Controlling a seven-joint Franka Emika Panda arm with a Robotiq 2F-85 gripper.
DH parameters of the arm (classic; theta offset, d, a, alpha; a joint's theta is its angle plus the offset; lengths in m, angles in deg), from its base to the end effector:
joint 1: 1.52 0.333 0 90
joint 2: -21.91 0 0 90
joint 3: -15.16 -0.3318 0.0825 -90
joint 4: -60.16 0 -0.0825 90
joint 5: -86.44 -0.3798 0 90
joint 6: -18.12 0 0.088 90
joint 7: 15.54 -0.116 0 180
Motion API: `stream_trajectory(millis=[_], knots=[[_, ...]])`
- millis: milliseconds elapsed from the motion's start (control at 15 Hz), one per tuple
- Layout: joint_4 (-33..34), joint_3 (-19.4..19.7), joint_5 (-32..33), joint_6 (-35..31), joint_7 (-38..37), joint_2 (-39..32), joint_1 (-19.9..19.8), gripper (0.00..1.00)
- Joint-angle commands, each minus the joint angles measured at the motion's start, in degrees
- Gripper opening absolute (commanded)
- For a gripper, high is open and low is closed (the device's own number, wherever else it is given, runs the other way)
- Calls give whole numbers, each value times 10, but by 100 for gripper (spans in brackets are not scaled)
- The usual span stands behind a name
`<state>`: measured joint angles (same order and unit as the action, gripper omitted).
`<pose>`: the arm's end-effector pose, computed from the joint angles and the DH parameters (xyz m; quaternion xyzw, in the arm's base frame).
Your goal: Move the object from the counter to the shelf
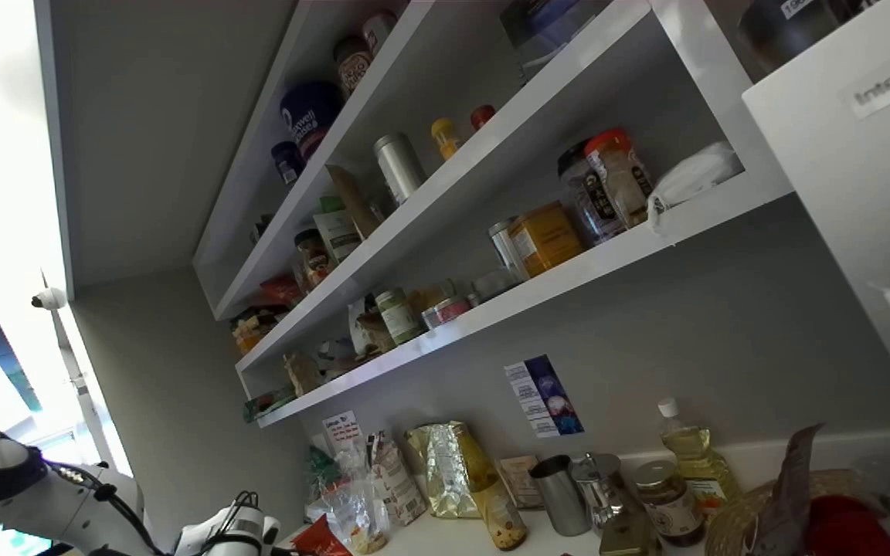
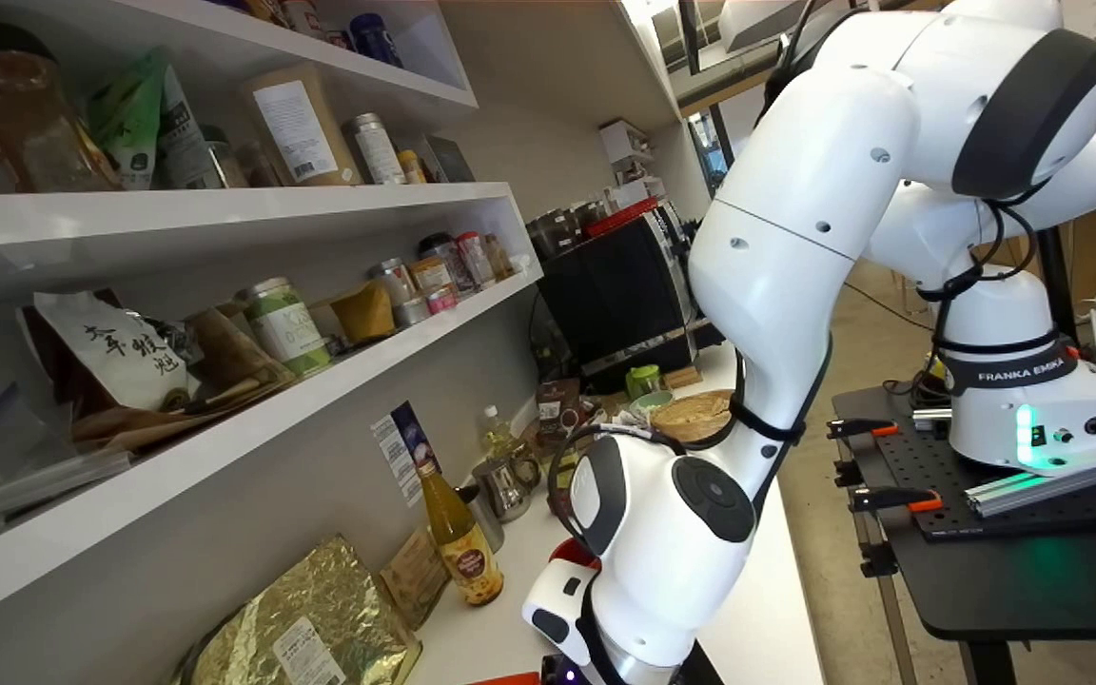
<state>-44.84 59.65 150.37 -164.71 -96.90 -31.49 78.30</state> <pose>0.4437 0.4749 0.1415 0.8637 0.3393 0.3654 0.0728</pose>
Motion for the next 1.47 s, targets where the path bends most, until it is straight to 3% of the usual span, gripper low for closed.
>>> stream_trajectory(millis=[0,667,800,1400], knots=[[5,-7,-2,-11,0,2,-5,1],[-143,-43,17,49,61,177,25,1],[-174,-25,23,66,62,219,51,1],[-299,13,30,260,108,460,121,1]])
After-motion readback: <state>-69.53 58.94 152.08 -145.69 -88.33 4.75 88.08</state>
